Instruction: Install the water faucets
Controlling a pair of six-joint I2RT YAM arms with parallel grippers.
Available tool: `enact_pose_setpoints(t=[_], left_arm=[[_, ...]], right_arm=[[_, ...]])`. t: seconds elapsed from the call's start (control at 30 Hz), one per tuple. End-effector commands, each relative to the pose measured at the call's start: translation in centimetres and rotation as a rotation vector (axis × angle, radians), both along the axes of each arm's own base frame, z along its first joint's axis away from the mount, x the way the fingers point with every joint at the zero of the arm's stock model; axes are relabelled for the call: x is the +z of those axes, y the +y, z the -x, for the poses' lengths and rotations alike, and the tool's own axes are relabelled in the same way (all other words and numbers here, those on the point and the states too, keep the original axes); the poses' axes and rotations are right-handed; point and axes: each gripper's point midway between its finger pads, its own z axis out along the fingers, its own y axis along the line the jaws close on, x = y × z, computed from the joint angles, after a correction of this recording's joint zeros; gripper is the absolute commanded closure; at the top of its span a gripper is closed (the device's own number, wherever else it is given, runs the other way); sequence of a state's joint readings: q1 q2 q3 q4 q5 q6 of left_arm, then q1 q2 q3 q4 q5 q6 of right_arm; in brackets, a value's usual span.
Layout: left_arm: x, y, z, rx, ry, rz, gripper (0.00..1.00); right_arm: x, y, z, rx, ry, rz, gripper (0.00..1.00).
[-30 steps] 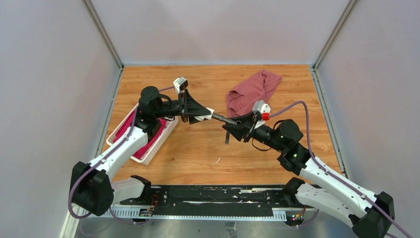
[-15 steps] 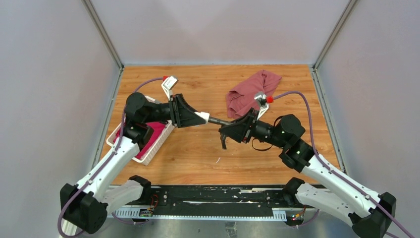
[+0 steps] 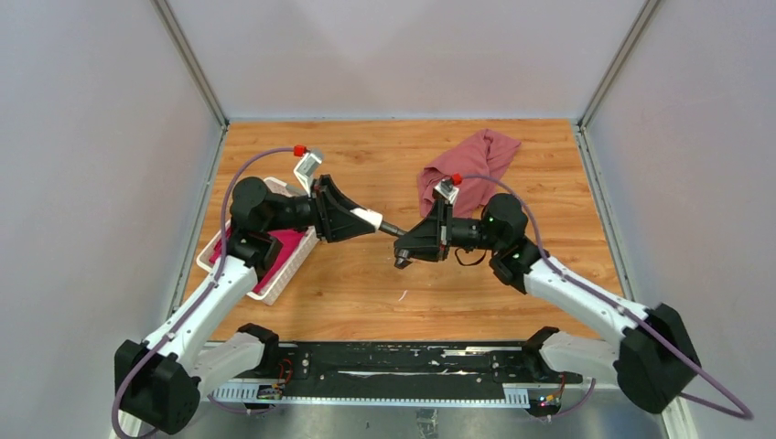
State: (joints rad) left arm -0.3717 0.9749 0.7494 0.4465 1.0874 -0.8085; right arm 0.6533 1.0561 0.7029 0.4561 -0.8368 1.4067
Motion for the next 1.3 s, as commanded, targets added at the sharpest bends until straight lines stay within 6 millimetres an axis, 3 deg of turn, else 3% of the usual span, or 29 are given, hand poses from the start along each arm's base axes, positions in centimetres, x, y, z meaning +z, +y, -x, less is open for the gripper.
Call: enact_pose_setpoints(t=[0.0, 0.07, 0.23, 0.33, 0.43, 0.67, 0.83, 0.93, 1.03, 1.17, 1.27], left_arm=[[-1.9, -0.7, 2.0, -0.128, 0.001, -0.036, 1.0], [-2.0, -0.7, 1.9, -0.121, 0.004, -0.035, 1.0], [-2.0, -0.8, 1.4, -0.097, 0.034, -0.032, 1.0], [-2.2, -1.0, 0.7, -0.085, 0.108, -0.034, 1.0], [-2.5, -1.4, -0.1, -0.084, 0.228, -0.038, 1.0], [-2.6, -2.0, -2.4, -0.054, 0.467, -0.004, 1.0], [-0.8, -2.2, -3.2, -0.066, 0.593, 0.11, 1.0], [0.3, -2.0, -3.4, -0.1, 0.669, 0.188, 1.0], [0.4, -1.9, -3.8, -0.107, 0.768, 0.241, 1.0], [-0.8, -2.0, -4.8, -0.053, 0.88, 0.241, 1.0], [-2.1, -2.1, -6.0, 0.029, 0.969, 0.211, 1.0]], right_arm=[[0.6, 0.6, -0.4, 0.079, 0.277, -0.173, 1.0], [-0.2, 0.7, -0.7, 0.089, 0.329, -0.182, 1.0], [-0.2, 0.5, -0.9, 0.089, 0.323, -0.22, 0.46], [-0.9, -0.1, -1.2, 0.057, 0.316, -0.182, 0.29], [-2.0, -1.3, -1.4, 0.006, 0.289, -0.115, 0.2], [-4.8, -4.9, -1.7, -0.147, 0.244, 0.057, 0.14], [-9.0, -8.5, -1.9, -0.275, 0.237, 0.253, 0.13], [-9.7, -10.6, -2.3, -0.361, 0.055, 0.401, 0.14], [-7.3, -13.4, -2.7, -0.45, -0.271, 0.57, 0.15], [-3.0, -16.4, -2.5, -0.573, -0.668, 0.652, 0.19], [-2.2, -17.3, -2.1, -0.563, -0.839, 0.697, 0.24]])
